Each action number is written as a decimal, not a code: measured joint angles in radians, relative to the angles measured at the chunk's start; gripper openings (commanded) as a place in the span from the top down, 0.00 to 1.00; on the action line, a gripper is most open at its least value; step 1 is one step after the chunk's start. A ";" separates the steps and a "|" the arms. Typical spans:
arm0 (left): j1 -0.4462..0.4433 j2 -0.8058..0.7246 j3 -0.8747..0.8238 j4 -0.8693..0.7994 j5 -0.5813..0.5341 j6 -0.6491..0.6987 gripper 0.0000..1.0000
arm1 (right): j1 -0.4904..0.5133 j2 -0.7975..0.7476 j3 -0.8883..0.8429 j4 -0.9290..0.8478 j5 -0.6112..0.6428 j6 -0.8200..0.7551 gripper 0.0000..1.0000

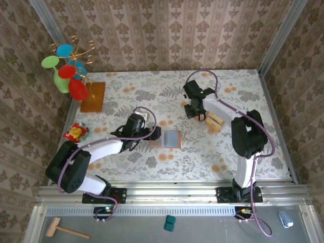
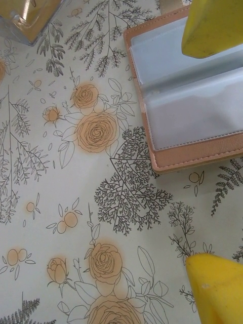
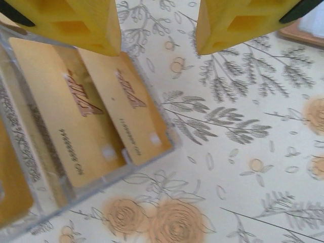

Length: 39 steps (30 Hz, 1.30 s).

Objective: Put the credit cards into the card holder

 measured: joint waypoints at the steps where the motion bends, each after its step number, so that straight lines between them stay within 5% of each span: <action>1: 0.000 0.000 0.000 0.000 0.000 0.000 0.00 | 0.006 0.011 0.014 -0.002 -0.002 0.003 0.55; 18: 0.000 0.002 0.000 0.010 0.000 -0.004 0.00 | 0.009 0.262 0.206 -0.003 -0.016 0.015 0.55; 28: 0.000 0.006 0.014 0.002 0.000 -0.004 0.00 | -0.071 0.273 0.268 -0.017 0.005 0.030 0.56; 39: 0.000 0.026 0.023 0.000 0.003 -0.004 0.00 | -0.042 0.144 0.337 -0.093 -0.059 0.026 0.57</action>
